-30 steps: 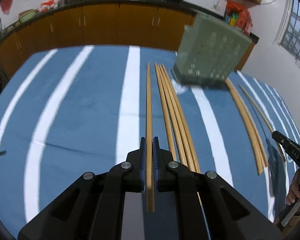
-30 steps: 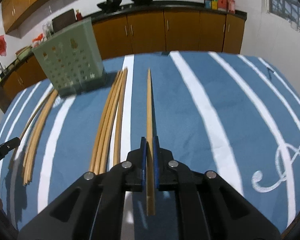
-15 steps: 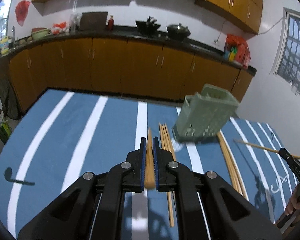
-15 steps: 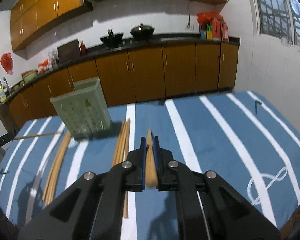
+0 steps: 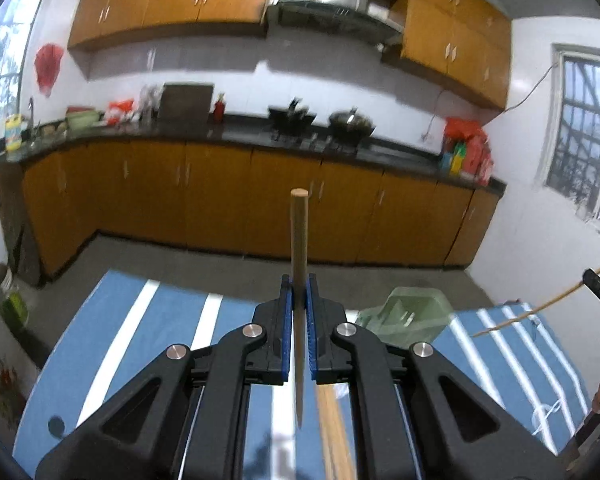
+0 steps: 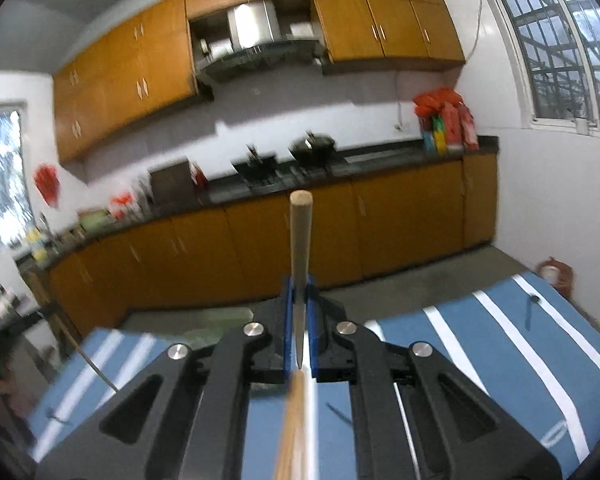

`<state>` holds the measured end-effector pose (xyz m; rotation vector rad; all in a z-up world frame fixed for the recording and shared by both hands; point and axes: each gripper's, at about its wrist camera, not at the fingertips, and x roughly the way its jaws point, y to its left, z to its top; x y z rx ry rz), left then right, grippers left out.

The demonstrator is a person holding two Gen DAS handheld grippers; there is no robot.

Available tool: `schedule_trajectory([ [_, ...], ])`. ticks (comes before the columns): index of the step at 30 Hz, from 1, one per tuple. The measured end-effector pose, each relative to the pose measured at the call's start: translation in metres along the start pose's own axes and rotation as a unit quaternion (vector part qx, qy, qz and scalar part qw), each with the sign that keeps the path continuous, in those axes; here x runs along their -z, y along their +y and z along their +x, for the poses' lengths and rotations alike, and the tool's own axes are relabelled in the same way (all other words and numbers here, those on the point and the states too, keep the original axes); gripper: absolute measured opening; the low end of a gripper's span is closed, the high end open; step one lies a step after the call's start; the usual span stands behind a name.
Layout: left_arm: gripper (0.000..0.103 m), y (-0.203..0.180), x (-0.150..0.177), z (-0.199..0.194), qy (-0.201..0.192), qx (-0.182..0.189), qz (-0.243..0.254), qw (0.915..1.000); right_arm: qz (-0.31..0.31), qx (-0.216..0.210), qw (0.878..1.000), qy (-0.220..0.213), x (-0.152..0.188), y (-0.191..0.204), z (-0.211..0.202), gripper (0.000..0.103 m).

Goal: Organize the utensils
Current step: 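Lift both held chopsticks and lower them upright into the green holder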

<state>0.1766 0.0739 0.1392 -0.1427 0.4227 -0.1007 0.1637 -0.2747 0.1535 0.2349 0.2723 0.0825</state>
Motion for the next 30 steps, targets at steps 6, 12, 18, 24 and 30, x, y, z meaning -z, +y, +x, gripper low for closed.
schedule_trajectory([
  [6,0.007,-0.035,-0.039,-0.020,-0.075,0.022,0.007,0.9969,-0.007,-0.051,0.998,-0.026,-0.031,0.031,0.003,0.008],
  [12,0.007,-0.066,-0.055,-0.006,-0.128,0.043,-0.004,0.9909,-0.021,-0.057,0.998,0.016,-0.021,0.047,0.044,0.008],
  [18,0.007,-0.077,-0.034,0.044,-0.106,0.045,-0.006,0.9933,-0.029,-0.046,0.996,0.065,0.002,0.047,0.087,0.008],
  [24,0.007,-0.074,-0.009,0.085,-0.040,0.047,-0.017,0.9980,-0.026,-0.046,0.993,0.101,0.018,0.043,0.115,0.008],
  [30,0.008,-0.069,0.000,0.087,-0.009,0.050,-0.021,0.9985,-0.024,-0.044,0.993,0.106,0.021,0.045,0.119,0.014],
])
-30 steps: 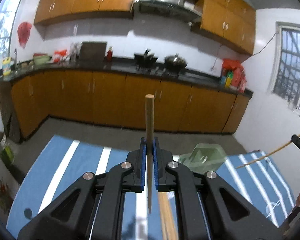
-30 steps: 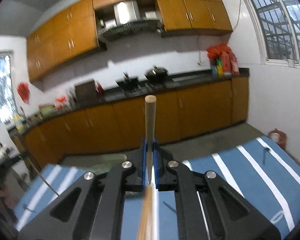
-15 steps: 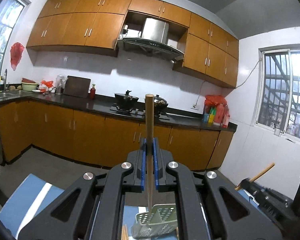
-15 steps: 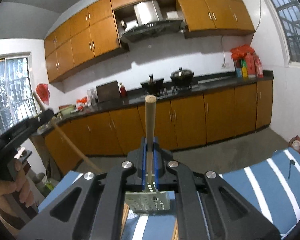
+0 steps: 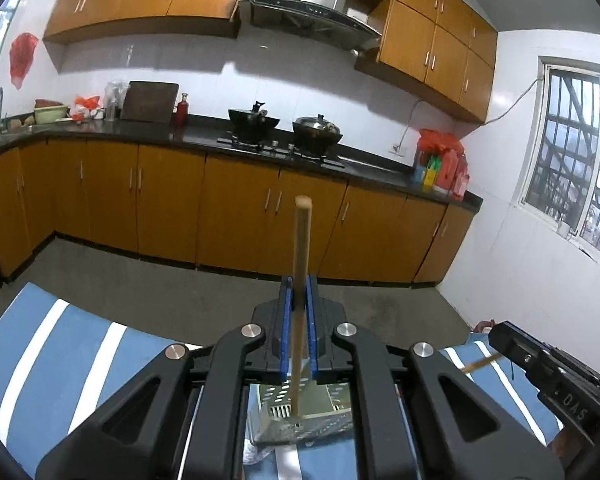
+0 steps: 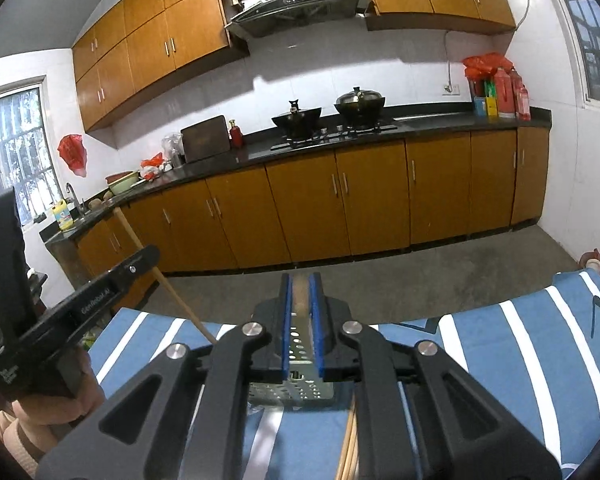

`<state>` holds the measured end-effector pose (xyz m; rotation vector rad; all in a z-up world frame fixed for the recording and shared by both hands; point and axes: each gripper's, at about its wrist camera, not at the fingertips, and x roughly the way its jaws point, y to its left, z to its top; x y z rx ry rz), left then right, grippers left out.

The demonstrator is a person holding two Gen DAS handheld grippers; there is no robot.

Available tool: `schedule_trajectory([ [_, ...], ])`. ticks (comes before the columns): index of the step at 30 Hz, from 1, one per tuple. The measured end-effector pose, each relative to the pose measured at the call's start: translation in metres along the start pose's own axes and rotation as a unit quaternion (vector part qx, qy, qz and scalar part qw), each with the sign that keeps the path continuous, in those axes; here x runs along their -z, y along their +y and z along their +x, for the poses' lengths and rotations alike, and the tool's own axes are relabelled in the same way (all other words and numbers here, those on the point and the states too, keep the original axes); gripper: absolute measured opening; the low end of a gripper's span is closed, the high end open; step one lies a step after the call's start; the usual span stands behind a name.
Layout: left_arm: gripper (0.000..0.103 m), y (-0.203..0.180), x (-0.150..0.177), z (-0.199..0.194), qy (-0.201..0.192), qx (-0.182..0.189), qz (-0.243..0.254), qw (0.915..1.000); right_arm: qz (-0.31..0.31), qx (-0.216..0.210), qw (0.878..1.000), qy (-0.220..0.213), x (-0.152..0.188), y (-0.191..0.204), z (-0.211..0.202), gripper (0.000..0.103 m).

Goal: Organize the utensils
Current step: 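Lift both held chopsticks and lower them upright into the green holder, then open both tools to release the chopsticks inside the holder, then close the left tool on another chopstick while the right tool grasps one too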

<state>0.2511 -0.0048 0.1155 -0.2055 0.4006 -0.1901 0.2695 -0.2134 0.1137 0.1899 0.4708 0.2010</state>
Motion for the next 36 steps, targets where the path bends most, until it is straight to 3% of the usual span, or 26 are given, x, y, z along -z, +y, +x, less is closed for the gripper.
schedule_trajectory([
  [2,0.010,0.001,0.001,-0.002,0.000,0.000,0.003,1.0000,0.000,0.002,1.000,-0.004,0.000,0.000,-0.003,0.017],
  [7,0.030,0.002,-0.008,-0.011,-0.014,-0.005,-0.001,0.9999,-0.005,0.007,0.999,-0.036,-0.006,0.005,-0.027,0.019],
  [11,0.031,0.006,-0.016,-0.027,-0.028,0.000,-0.017,0.9995,-0.017,0.017,0.997,-0.076,-0.010,0.006,-0.062,0.023],
  [16,0.032,0.021,-0.016,-0.053,-0.035,0.002,-0.038,0.9987,0.000,0.031,0.996,-0.079,0.010,-0.012,-0.091,0.024],
  [19,0.032,0.033,0.000,-0.062,-0.010,-0.003,-0.041,0.9991,0.006,0.053,0.998,-0.043,0.039,-0.028,-0.087,0.025],
  [23,0.032,0.050,0.040,-0.053,0.059,-0.031,-0.020,0.9976,0.028,0.069,0.995,0.072,0.102,-0.050,-0.045,0.025],
  [26,0.032,0.064,0.083,-0.040,0.116,-0.063,-0.007,0.9913,0.031,0.068,0.984,0.159,0.154,-0.057,-0.010,0.022],
  [29,0.032,0.082,0.124,-0.029,0.173,-0.075,-0.012,0.9821,0.028,0.064,0.976,0.208,0.193,-0.055,0.011,0.019],
  [33,0.032,0.096,0.160,-0.019,0.229,-0.067,-0.029,0.9707,0.026,0.068,0.969,0.234,0.215,-0.050,0.026,0.019],
  [36,0.031,0.096,0.171,-0.015,0.246,-0.060,-0.032,0.9668,-0.001,0.079,0.971,0.226,0.211,-0.042,0.027,0.016],
])
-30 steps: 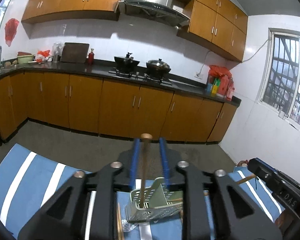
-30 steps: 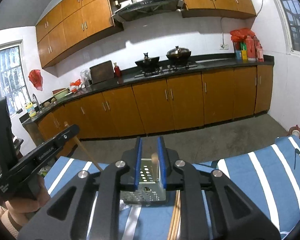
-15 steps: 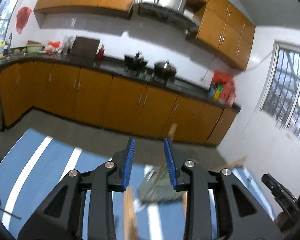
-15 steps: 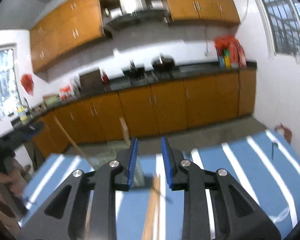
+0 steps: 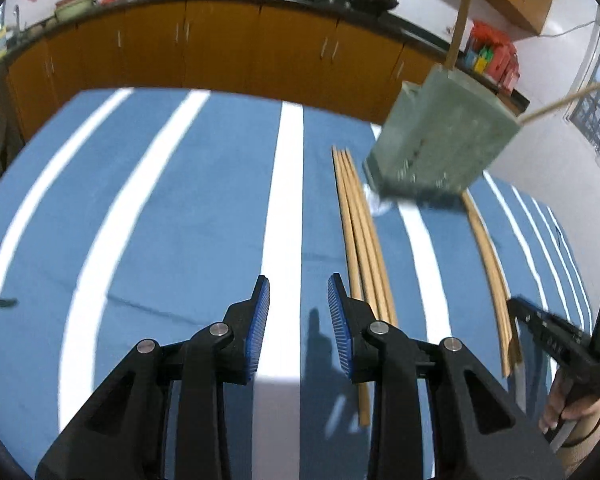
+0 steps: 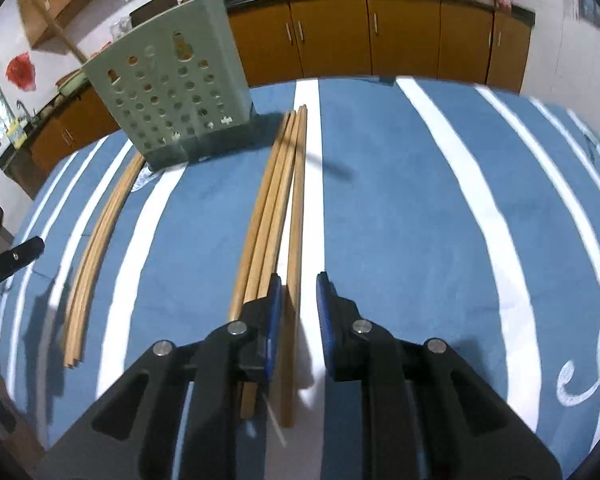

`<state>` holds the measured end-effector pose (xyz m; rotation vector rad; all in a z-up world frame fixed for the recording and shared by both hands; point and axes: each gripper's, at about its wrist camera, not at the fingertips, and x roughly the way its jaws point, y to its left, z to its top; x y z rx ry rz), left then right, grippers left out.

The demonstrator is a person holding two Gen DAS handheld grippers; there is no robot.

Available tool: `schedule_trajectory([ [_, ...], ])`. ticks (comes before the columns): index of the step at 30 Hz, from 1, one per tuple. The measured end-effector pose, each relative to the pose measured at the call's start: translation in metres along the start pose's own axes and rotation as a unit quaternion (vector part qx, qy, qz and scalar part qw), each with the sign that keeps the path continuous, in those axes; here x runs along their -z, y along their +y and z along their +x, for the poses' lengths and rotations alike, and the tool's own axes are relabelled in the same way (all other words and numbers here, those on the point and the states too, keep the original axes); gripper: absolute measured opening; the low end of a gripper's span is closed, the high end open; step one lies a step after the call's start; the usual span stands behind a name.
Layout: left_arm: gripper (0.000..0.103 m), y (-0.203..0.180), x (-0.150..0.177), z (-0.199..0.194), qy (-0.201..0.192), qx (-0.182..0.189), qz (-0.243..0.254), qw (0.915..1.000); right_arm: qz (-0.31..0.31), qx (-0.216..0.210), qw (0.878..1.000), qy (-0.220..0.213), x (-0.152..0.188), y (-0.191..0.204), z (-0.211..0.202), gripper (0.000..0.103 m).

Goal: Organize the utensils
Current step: 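Close the left tool on another chopstick while the right tool grasps one too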

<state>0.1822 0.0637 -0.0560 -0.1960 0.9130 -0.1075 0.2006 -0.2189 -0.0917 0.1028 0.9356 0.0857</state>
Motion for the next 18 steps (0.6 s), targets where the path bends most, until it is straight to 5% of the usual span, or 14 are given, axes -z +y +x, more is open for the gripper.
schedule_trajectory([
  [2,0.031,-0.003,0.006,0.005,0.010,0.007,0.004,0.9999,-0.004,0.011,1.000,-0.002,-0.002,-0.004,-0.001,0.008],
  [8,0.029,-0.017,0.019,0.015,0.021,0.027,0.024,0.9991,0.046,0.037,0.998,-0.016,-0.004,-0.026,-0.001,0.008],
  [18,0.018,-0.039,0.031,0.026,0.028,0.027,0.063,0.9972,0.029,0.044,0.998,-0.020,0.000,-0.025,0.001,0.008],
])
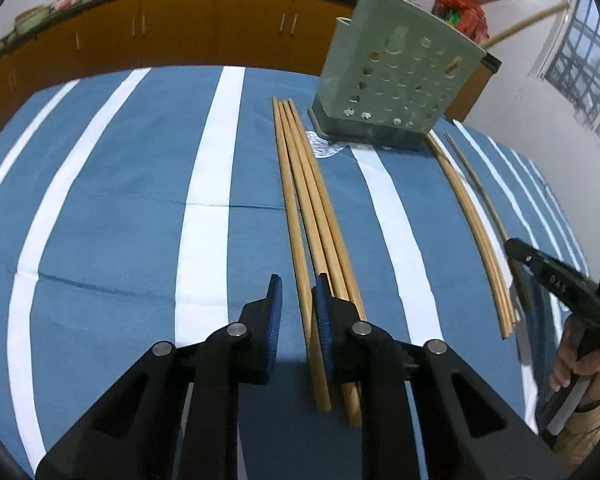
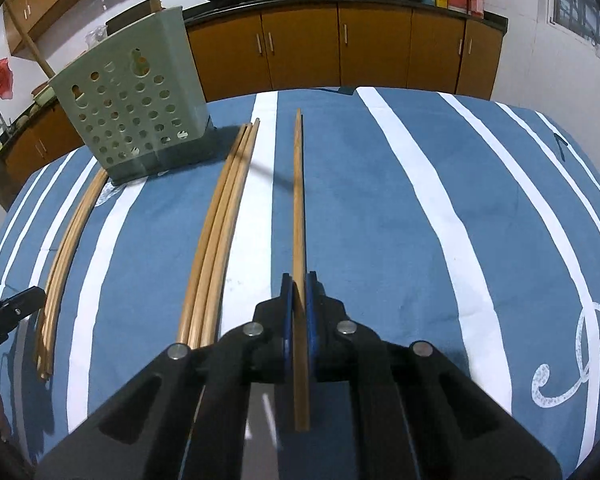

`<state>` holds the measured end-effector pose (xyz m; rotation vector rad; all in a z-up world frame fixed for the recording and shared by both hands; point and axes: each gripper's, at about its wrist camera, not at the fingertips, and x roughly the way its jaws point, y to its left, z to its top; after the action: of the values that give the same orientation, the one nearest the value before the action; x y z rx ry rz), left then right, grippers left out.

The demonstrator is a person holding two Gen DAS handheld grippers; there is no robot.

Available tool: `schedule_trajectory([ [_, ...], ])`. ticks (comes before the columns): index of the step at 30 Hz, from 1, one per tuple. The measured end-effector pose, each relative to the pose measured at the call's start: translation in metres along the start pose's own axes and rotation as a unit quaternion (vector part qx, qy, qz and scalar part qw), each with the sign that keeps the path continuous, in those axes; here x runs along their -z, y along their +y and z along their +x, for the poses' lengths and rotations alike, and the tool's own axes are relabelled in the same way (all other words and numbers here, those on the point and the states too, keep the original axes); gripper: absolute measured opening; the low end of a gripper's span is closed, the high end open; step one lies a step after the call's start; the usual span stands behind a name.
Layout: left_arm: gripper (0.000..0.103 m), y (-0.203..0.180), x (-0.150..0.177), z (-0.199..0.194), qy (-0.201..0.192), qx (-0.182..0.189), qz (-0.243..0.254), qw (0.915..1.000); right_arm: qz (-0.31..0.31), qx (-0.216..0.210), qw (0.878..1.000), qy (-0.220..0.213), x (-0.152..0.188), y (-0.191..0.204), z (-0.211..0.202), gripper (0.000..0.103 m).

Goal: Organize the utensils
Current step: 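Close the left tool on another chopstick while the right tool grasps one too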

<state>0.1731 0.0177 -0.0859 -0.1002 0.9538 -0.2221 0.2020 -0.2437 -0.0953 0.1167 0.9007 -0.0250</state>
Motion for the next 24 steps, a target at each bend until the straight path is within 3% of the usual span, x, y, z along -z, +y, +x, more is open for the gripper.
schedule_trajectory([
  [9,0.016,-0.006,-0.004,0.004,-0.008,-0.033,0.010,0.9994,-0.022,-0.005,1.000,-0.002,0.004,0.013,0.000,0.014],
  [13,0.008,-0.008,-0.007,0.008,-0.014,-0.059,0.018,0.9980,-0.033,-0.001,0.999,-0.005,0.004,0.017,0.001,0.011],
  [24,0.008,0.044,-0.012,0.001,-0.034,-0.075,-0.025,0.9963,-0.012,0.020,1.000,-0.015,0.002,-0.004,0.001,0.008],
])
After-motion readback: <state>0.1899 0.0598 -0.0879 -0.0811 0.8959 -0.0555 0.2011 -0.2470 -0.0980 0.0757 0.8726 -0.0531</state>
